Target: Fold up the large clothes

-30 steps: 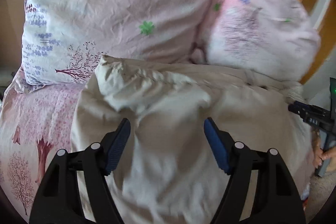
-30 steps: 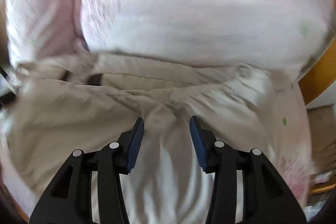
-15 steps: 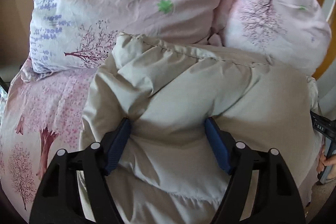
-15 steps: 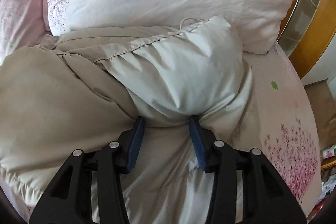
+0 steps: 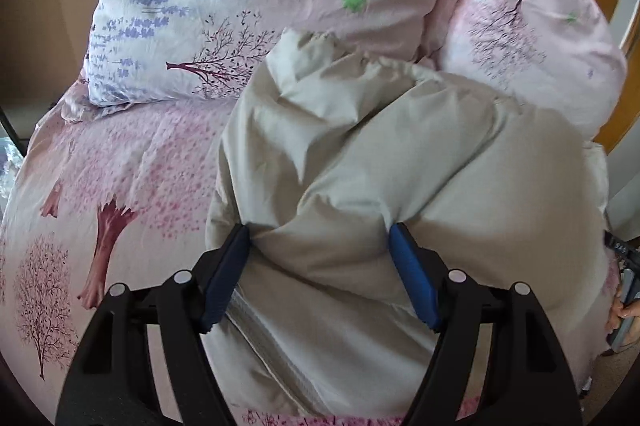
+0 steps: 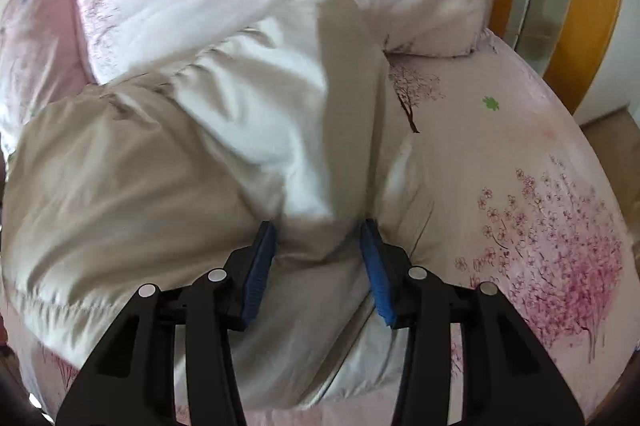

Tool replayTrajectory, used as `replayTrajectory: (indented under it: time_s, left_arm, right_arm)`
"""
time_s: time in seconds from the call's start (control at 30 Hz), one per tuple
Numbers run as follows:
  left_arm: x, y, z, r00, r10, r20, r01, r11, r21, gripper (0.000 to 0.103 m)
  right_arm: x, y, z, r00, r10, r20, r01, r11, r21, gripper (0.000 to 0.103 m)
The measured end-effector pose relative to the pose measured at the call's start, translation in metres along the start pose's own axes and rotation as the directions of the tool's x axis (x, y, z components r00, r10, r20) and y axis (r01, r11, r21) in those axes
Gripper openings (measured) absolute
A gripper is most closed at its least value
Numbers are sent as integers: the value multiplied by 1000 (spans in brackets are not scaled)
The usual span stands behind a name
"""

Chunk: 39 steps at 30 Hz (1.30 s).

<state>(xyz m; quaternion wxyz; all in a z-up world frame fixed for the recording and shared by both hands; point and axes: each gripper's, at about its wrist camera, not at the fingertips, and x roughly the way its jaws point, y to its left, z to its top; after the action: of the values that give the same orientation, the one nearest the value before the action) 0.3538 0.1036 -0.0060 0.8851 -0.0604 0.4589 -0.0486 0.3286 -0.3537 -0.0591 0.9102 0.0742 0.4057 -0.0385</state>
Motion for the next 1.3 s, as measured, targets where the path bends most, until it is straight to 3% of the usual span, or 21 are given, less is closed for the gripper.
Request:
replayTrajectory:
  time_s: [0.13, 0.27, 0.43, 0.5, 0.53, 0.6, 0.73, 0.8, 0.83, 0.9, 1.0, 1.07, 1.2, 1.3]
  left_arm:
    - [-5, 0, -1, 1000, 10, 9, -10, 1000, 12, 74]
    - [-27, -4, -1, 996, -55, 68, 53, 998, 23, 74]
    - [-39, -40, 9, 979, -181, 89, 174, 981, 82, 75]
    - [-33, -57, 14, 984, -167, 65, 159, 981, 114, 75]
    - [-24, -64, 17, 991, -125, 41, 119, 985, 125, 75]
    - [-9, -65, 20, 998, -69, 6, 68, 991, 114, 76]
    - [12, -50, 21, 1000, -28, -3, 28, 998, 52, 80]
    - [10, -43, 18, 999, -51, -4, 51, 998, 24, 79]
    - [2, -36, 13, 995, -97, 3, 97, 995, -1, 78]
    - [-15, -23, 4, 985, -170, 30, 171, 985, -36, 78]
    - [-44, 5, -18, 965, -245, 93, 254, 962, -101, 81]
    - [-63, 26, -39, 958, -253, 134, 270, 954, -128, 83]
    - [-80, 47, -73, 959, -247, 141, 271, 944, -188, 86]
    - [-76, 62, -90, 950, -289, 120, 312, 906, -287, 86]
  right_arm:
    - [-12, 4, 6, 999, -6, 35, 6, 1000, 12, 45]
    - [-41, 26, 10, 987, 102, 122, -96, 994, -55, 45]
    - [-45, 97, 29, 967, 240, 89, -221, 957, -187, 45]
    - [-32, 121, 34, 979, 199, 53, -181, 952, -247, 45]
    - [-17, 130, 38, 991, 132, 15, -123, 954, -274, 45]
    - [5, 141, 35, 997, 60, -57, -74, 956, -283, 46]
    - [25, 134, 43, 989, 88, -118, -112, 971, -212, 49]
    - [21, 125, 43, 985, 134, -110, -152, 973, -172, 50]
    - [12, 115, 40, 980, 175, -95, -187, 973, -135, 51]
    - [-6, 96, 32, 966, 253, -55, -257, 963, -79, 73]
    - [-44, 53, 12, 938, 340, 65, -342, 939, 37, 97]
    - [-59, 18, -6, 922, 368, 118, -384, 910, 155, 99]
    - [-60, -34, -42, 922, 365, 132, -387, 841, 378, 99]
    - [-38, -58, -64, 907, 403, 125, -404, 744, 532, 99]
